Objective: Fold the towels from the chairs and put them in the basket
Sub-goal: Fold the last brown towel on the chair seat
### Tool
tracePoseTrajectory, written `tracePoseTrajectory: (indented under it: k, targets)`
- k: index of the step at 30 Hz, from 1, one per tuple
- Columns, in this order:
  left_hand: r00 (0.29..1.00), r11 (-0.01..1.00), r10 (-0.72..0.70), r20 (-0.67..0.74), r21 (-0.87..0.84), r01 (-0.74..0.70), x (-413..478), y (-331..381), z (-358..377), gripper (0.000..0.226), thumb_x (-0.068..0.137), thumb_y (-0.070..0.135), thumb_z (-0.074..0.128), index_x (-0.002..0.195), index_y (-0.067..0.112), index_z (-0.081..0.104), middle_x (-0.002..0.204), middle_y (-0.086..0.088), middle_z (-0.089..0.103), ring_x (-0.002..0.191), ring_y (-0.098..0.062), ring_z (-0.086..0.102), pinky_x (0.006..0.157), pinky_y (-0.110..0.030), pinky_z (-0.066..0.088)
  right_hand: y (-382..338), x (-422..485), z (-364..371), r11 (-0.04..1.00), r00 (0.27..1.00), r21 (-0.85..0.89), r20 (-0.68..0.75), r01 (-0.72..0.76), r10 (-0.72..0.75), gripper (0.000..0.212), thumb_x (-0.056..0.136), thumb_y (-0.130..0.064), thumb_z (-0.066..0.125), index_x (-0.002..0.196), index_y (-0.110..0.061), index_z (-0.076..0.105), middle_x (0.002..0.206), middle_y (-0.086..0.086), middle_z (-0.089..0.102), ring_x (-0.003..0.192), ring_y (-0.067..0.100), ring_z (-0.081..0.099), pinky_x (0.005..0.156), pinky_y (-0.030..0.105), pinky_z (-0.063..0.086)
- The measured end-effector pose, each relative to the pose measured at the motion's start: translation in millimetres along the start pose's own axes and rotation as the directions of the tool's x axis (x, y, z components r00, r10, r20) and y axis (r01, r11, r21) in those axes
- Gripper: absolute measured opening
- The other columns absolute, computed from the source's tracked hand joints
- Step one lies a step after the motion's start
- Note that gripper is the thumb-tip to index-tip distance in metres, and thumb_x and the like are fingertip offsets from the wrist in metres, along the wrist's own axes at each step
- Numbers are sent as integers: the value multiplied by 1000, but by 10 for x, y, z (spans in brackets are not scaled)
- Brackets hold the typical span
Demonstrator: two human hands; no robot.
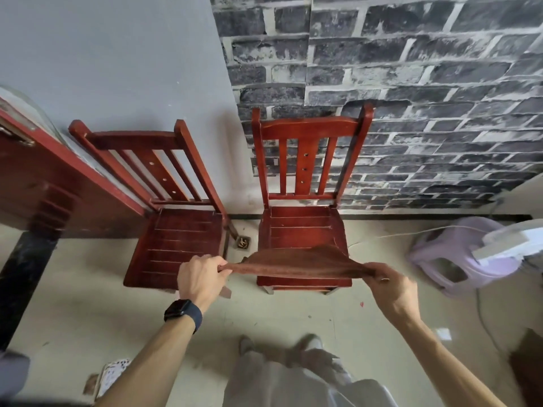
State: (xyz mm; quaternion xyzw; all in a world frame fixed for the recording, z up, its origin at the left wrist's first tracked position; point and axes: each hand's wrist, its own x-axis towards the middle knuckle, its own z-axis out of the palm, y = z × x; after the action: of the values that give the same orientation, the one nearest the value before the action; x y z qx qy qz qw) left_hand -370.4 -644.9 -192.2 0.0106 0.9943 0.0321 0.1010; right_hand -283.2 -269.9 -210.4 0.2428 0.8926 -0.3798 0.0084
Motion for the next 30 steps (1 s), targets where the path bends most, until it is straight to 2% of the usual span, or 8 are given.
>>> tracePoseTrajectory:
  k: [2,7,12,20,22,25,27,30]
  targets:
    - [999,1000,-18,32,-23,19,-38,36,122,17,76,53,76,79,36,75,72,8,65,68,-19,64,52,-26,35,185,21,-23,995,998,-84,-19,60,-61,21,80,-11,79,94,-26,78,85,-8,74,73,12,67,72,23,50]
    - [993,982,-99,67,-154,109,229,270,296,23,86,56,65,92,35,71,85,7,61,82,-23,66,52,-25,34,334,429,73,990,995,-118,-48,80,-86,14,82,-11,78,91,-21,78,87,1,72,69,17,68,73,33,57]
    - [980,968,-157,120,-180,177,980,519,612,25,92,51,59,109,37,70,108,-1,72,98,-31,67,67,-30,48,398,1224,471,994,997,-102,-76,-28,21,14,82,-11,74,91,-21,78,89,3,71,73,25,70,74,35,56]
    - [939,943,-206,275,-199,266,2399,689,1696,29,93,44,56,117,34,68,113,-11,71,103,-38,65,73,-32,50,731,2563,1413,961,970,-137,-49,-242,237,16,87,-19,67,100,-20,76,100,11,70,96,32,62,80,31,42]
    - [916,881,-204,345,-344,326,2732,662,2056,27,87,50,57,104,33,68,102,-8,74,94,-34,69,69,-30,52,838,2837,1646,948,959,-138,-47,-285,281,19,86,-17,65,102,-21,75,103,11,71,99,32,62,83,32,43]
    - [875,722,-263,408,-518,458,3186,649,2488,37,79,55,57,98,23,63,82,-1,77,74,-25,74,71,-41,61,901,3220,1914,931,939,-122,-78,-344,336,22,86,-17,63,103,-22,76,105,9,73,103,32,64,84,29,44]
    - [871,671,-285,401,-565,479,3430,758,2560,24,91,40,60,105,21,66,80,3,76,64,-19,72,69,-35,61,913,3451,2027,923,927,-98,-102,-371,361,23,87,-17,62,106,-20,76,107,7,75,105,30,65,81,24,41]
    - [876,581,-292,385,-656,482,3674,901,2663,31,96,26,60,126,19,60,88,7,72,63,-17,70,64,-29,60,898,3686,2129,917,917,-64,-94,-394,387,33,91,-24,63,124,-23,70,117,1,74,112,23,65,94,22,44]
